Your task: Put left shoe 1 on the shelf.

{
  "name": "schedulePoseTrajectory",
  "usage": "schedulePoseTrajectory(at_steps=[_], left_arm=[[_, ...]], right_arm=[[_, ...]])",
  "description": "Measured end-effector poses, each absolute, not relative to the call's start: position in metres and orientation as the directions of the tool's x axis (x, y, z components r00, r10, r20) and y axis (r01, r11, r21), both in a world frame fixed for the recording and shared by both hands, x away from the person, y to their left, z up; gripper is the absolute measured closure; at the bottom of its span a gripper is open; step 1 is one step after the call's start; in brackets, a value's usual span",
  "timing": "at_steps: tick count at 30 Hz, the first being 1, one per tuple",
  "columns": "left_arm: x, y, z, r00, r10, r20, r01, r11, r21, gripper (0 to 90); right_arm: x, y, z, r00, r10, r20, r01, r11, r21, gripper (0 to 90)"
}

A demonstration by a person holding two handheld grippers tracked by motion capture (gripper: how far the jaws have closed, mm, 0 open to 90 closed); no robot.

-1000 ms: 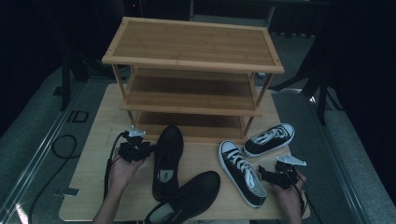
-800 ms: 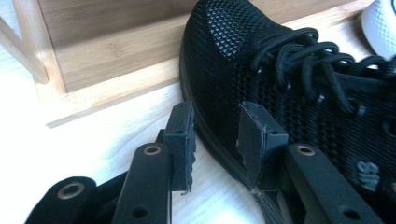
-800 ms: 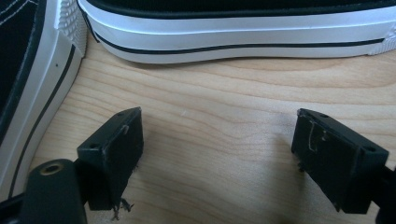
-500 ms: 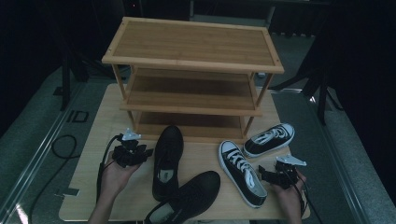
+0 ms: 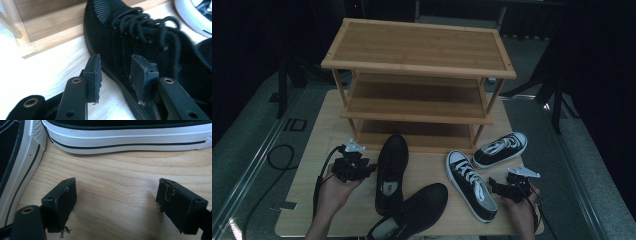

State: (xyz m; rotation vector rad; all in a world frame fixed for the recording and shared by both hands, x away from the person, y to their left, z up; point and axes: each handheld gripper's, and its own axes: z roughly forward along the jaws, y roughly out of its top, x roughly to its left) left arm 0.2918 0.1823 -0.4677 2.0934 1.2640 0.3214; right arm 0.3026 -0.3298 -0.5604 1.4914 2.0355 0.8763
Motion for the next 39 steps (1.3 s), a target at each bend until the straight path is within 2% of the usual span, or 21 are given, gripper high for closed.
schedulePoseTrajectory(at_steps=[13,20,26,31,36,39], left_arm=[[0.279,0.168,-0.447,0.519,0.844,-0.137,0.701,-0.328,0.633,58.2],[0.278,0.157,-0.445,0.532,0.833,-0.155,0.713,-0.340,0.613,57.4],[0.281,0.145,-0.447,0.528,0.838,-0.137,0.730,-0.366,0.577,57.4],[0.290,0.138,-0.452,0.508,0.849,-0.146,0.758,-0.360,0.545,62.7],[0.300,0.134,-0.456,0.492,0.855,-0.164,0.782,-0.351,0.516,72.9],[0.302,0.128,-0.456,0.503,0.853,-0.138,0.780,-0.378,0.499,75.6]], right_arm=[[0.303,-0.330,-0.560,-0.302,0.953,0.001,0.656,0.207,0.726,16.7],[0.303,-0.330,-0.560,-0.302,0.953,0.001,0.656,0.207,0.726,16.7],[0.303,-0.330,-0.561,-0.302,0.953,0.001,0.655,0.207,0.727,16.7],[0.303,-0.330,-0.561,-0.302,0.953,0.001,0.655,0.207,0.727,16.7],[0.303,-0.330,-0.561,-0.302,0.953,0.001,0.655,0.207,0.727,16.7],[0.303,-0.330,-0.561,-0.302,0.953,0.001,0.655,0.207,0.727,16.7]])
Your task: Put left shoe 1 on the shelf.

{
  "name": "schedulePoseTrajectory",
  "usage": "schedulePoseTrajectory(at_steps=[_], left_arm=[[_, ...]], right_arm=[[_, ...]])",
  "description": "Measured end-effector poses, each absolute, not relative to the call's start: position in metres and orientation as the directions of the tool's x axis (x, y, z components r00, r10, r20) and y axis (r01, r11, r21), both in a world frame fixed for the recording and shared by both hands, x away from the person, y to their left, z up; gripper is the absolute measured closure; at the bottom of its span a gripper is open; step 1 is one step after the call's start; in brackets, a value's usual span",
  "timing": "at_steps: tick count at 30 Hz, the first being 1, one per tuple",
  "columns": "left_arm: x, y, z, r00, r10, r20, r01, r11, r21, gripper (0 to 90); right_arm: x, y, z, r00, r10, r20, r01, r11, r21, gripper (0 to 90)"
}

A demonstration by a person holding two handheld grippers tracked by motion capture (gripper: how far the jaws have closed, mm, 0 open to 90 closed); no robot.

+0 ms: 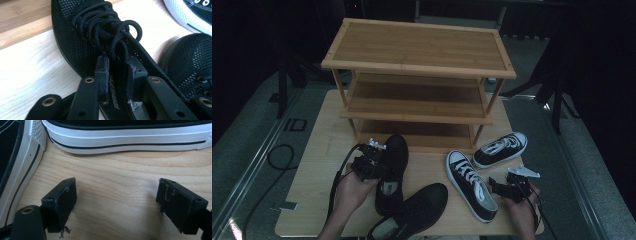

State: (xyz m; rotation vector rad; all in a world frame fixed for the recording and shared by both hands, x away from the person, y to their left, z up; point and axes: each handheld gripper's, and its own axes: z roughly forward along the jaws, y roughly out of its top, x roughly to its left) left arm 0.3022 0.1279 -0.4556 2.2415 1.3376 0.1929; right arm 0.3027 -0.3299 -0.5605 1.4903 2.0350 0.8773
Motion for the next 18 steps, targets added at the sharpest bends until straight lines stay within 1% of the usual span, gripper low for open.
schedulePoseTrajectory(at_steps=[1,2,6,18], left_arm=[[0.303,0.126,-0.455,0.506,0.854,-0.124,0.777,-0.388,0.496,79.2],[0.303,0.125,-0.455,0.509,0.853,-0.116,0.776,-0.396,0.491,80.9],[0.304,0.125,-0.453,0.513,0.853,-0.094,0.769,-0.408,0.492,85.2],[0.313,0.125,-0.451,0.472,0.876,-0.096,0.752,-0.344,0.563,86.6]], right_arm=[[0.303,-0.330,-0.561,-0.302,0.953,0.001,0.655,0.207,0.727,16.7],[0.303,-0.330,-0.561,-0.302,0.953,0.001,0.655,0.207,0.727,16.7],[0.303,-0.330,-0.561,-0.302,0.953,0.001,0.655,0.207,0.727,16.7],[0.303,-0.330,-0.561,-0.302,0.953,0.001,0.655,0.207,0.727,16.7]])
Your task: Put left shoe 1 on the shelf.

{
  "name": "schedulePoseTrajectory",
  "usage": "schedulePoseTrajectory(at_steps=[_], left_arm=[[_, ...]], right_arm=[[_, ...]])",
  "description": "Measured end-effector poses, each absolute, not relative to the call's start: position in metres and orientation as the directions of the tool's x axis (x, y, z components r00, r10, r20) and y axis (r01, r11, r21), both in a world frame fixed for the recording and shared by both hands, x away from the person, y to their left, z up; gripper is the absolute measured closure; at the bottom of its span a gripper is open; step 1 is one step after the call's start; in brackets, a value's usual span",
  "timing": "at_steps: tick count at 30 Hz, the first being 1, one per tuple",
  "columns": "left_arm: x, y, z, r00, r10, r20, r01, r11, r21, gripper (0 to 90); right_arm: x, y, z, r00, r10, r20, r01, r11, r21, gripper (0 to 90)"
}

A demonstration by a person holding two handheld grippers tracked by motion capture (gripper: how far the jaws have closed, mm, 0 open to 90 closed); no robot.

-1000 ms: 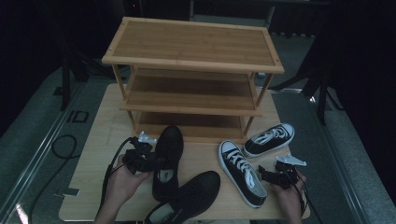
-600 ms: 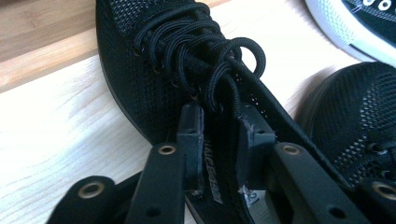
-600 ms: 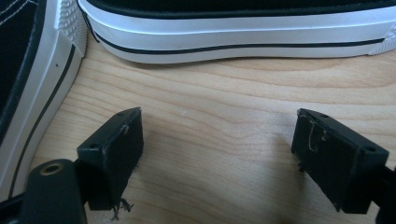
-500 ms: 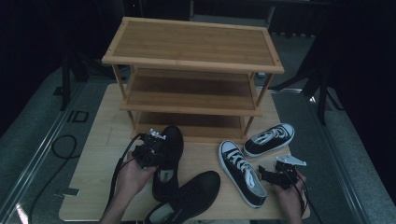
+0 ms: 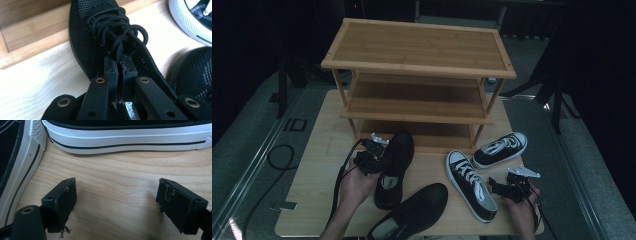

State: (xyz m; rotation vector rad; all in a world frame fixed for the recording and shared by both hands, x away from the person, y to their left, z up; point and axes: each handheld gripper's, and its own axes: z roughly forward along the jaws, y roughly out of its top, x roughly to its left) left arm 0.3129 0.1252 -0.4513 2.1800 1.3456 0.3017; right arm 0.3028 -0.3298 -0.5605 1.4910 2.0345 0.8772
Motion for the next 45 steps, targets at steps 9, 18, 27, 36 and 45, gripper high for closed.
schedulePoseTrajectory(at_steps=[9,18,27,36,45], left_arm=[[0.326,0.122,-0.452,0.435,0.890,-0.133,0.747,-0.275,0.605,86.7],[0.344,0.114,-0.451,0.391,0.904,-0.175,0.739,-0.195,0.644,86.6],[0.364,0.101,-0.454,0.349,0.918,-0.187,0.739,-0.147,0.657,86.6],[0.373,0.098,-0.459,0.291,0.935,-0.202,0.741,-0.087,0.666,86.5],[0.368,0.096,-0.463,0.305,0.929,-0.211,0.735,-0.089,0.672,86.1]], right_arm=[[0.303,-0.330,-0.561,-0.304,0.953,0.000,0.654,0.209,0.727,16.7],[0.303,-0.330,-0.560,-0.302,0.953,0.001,0.655,0.207,0.726,16.7],[0.303,-0.330,-0.561,-0.302,0.953,0.001,0.655,0.207,0.727,16.7],[0.303,-0.330,-0.561,-0.302,0.953,0.001,0.655,0.207,0.727,16.7],[0.303,-0.330,-0.560,-0.302,0.953,0.001,0.655,0.207,0.726,16.6]])
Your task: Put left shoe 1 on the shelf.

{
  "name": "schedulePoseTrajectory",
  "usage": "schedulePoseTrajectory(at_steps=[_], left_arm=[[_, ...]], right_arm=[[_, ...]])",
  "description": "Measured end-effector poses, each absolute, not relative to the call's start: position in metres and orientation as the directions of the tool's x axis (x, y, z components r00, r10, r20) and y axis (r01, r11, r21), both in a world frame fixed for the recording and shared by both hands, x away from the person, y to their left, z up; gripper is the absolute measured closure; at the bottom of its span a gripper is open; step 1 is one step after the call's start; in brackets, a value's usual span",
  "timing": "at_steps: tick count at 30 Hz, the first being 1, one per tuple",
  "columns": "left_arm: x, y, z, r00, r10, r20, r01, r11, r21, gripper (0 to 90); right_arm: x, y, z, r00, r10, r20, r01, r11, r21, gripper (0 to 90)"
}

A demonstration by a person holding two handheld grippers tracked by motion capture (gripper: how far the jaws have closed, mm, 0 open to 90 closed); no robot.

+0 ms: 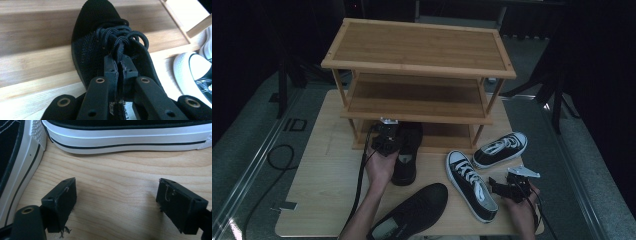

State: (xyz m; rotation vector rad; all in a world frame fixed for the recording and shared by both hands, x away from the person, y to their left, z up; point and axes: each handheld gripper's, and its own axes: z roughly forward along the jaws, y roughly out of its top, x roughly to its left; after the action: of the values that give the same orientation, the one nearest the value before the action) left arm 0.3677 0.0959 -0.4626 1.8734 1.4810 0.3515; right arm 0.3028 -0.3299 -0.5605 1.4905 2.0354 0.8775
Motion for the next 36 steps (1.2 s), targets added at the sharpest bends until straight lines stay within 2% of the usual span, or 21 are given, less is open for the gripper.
schedulePoseTrajectory(at_steps=[3,9,17,24,32,36], left_arm=[[0.367,0.098,-0.464,0.324,0.921,-0.214,0.729,-0.099,0.678,83.5],[0.363,0.101,-0.464,0.370,0.904,-0.216,0.722,-0.133,0.679,67.6],[0.338,0.108,-0.451,0.456,0.867,-0.203,0.665,-0.180,0.725,63.4],[0.312,0.117,-0.442,0.531,0.822,-0.208,0.628,-0.216,0.748,64.9],[0.286,0.128,-0.445,0.590,0.787,-0.182,0.602,-0.278,0.749,83.3],[0.275,0.133,-0.448,0.605,0.779,-0.167,0.593,-0.301,0.746,86.7]], right_arm=[[0.303,-0.330,-0.561,-0.302,0.953,0.001,0.655,0.207,0.727,16.6],[0.303,-0.330,-0.561,-0.302,0.953,0.001,0.655,0.207,0.727,16.7],[0.303,-0.330,-0.561,-0.302,0.953,0.001,0.655,0.207,0.726,16.7],[0.303,-0.330,-0.561,-0.303,0.953,0.001,0.654,0.207,0.727,16.7],[0.303,-0.330,-0.560,-0.302,0.953,0.002,0.656,0.207,0.726,16.7],[0.303,-0.330,-0.560,-0.301,0.953,0.002,0.656,0.206,0.726,16.7]])
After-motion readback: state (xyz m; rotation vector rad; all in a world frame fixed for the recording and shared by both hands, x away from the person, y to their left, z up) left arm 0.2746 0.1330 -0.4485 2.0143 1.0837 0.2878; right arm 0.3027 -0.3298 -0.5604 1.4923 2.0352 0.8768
